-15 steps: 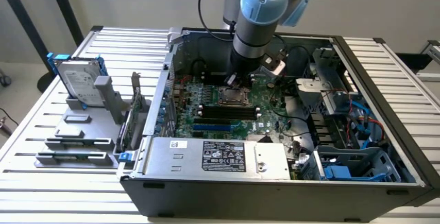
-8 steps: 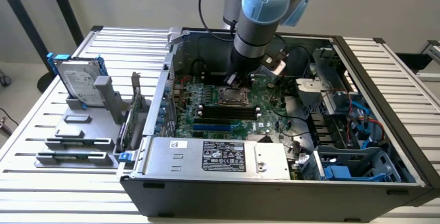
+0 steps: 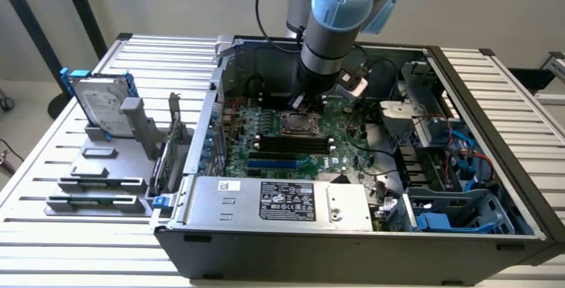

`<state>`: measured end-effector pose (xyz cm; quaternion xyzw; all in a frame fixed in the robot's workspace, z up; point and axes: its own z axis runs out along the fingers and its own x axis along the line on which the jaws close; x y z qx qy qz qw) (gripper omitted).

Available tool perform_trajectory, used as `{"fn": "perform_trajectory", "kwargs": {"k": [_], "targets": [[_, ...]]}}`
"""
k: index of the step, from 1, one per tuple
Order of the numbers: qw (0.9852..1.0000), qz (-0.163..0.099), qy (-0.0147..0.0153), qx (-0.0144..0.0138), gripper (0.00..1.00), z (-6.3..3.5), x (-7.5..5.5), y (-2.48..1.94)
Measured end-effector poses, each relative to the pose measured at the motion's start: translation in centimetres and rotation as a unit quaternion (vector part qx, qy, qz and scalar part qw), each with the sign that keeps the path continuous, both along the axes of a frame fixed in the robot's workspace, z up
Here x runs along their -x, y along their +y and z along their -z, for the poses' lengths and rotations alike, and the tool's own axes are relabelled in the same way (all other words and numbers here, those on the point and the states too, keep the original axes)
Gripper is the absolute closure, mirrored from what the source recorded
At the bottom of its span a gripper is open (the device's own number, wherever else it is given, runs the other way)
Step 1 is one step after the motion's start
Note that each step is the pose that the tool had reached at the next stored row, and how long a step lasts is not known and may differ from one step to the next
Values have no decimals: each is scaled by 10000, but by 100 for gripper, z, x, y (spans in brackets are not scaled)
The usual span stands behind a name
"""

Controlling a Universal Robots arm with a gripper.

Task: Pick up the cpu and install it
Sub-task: 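Install the first cpu locking lever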

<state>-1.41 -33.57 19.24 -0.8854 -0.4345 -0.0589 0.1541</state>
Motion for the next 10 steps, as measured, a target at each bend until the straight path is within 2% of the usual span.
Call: {"fn": "perform_trajectory", "kwargs": {"k": [10], "targets": [[10000,0,13,1,89,-1,-4,-21]]}}
